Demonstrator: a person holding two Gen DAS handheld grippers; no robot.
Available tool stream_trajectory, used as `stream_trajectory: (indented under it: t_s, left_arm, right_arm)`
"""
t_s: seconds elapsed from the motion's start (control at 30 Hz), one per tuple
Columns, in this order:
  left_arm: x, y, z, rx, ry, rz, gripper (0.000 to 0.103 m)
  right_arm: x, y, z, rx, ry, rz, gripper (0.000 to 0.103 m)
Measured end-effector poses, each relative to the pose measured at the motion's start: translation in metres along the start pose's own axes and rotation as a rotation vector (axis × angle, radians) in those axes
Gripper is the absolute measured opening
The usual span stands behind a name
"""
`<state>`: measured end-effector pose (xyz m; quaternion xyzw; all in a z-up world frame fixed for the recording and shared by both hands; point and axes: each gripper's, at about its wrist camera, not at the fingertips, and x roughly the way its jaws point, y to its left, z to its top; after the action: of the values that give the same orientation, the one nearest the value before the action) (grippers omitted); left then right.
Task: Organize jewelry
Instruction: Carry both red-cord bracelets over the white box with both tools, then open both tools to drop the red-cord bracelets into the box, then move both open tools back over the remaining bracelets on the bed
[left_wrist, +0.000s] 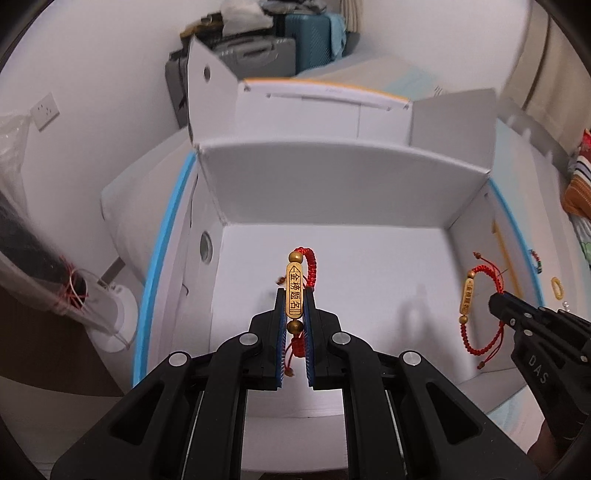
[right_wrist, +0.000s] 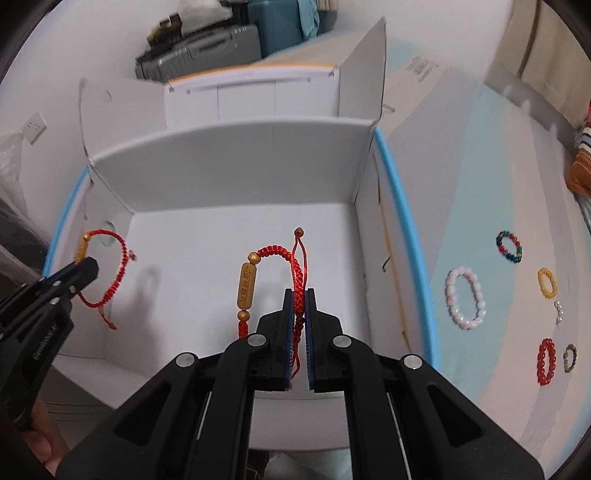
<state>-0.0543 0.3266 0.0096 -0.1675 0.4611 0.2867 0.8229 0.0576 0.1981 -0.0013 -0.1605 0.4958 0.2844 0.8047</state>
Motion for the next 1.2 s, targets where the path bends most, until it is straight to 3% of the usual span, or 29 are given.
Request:
stream_trajectory:
  t_s: [0.43,0.5,0.6,0.63,0.7,0.77,0.9,0.93,1.1,1.2]
  left_arm:
    - [0.03,0.012,-0.006,-0.025,0.074,0.017,0.01]
    - [0.032,0.012,-0.007,-0.025,0.077,0.023,0.011]
    - [0.034,0.012,-0.006,-0.024,0.08,0.034,0.025]
    - [0.033,0.012,-0.005,-0.025,0.074,0.043,0.032]
    - [0.028,0.012,-0.004,-0.025,0.05,0.067,0.049]
    - [0.022,0.012,-0.002,-0.028,0.03,0.082,0.06]
    - [0.008,0.012,0.003,-0.035,-0.016,0.103,0.079]
    - [0.004,0.012,0.004,-0.039,-0.029,0.109,0.085]
    - [-0.008,0.006,0.007,-0.033,-0.074,0.132,0.095]
    - [-0.012,0.003,0.009,-0.033,-0.09,0.142,0.097]
  right_arm:
    - [0.04,0.004,-0.004,0.031,0.125,-0.008,0.008]
    - [0.04,0.004,-0.006,0.036,0.133,0.011,0.022]
    - [0.034,0.007,-0.007,0.026,0.098,0.011,0.046]
    - [0.032,0.007,-0.007,0.024,0.092,0.017,0.049]
    - [0.027,0.008,-0.008,0.022,0.078,0.036,0.066]
    - [0.022,0.009,-0.009,0.019,0.066,0.056,0.072]
    - [-0.002,0.007,-0.015,0.029,-0.014,0.097,0.094]
    - [-0.008,0.004,-0.018,0.039,-0.031,0.118,0.095]
    - [-0.021,-0.009,-0.016,0.055,-0.077,0.145,0.095]
    - [-0.029,-0.011,-0.017,0.045,-0.1,0.142,0.095]
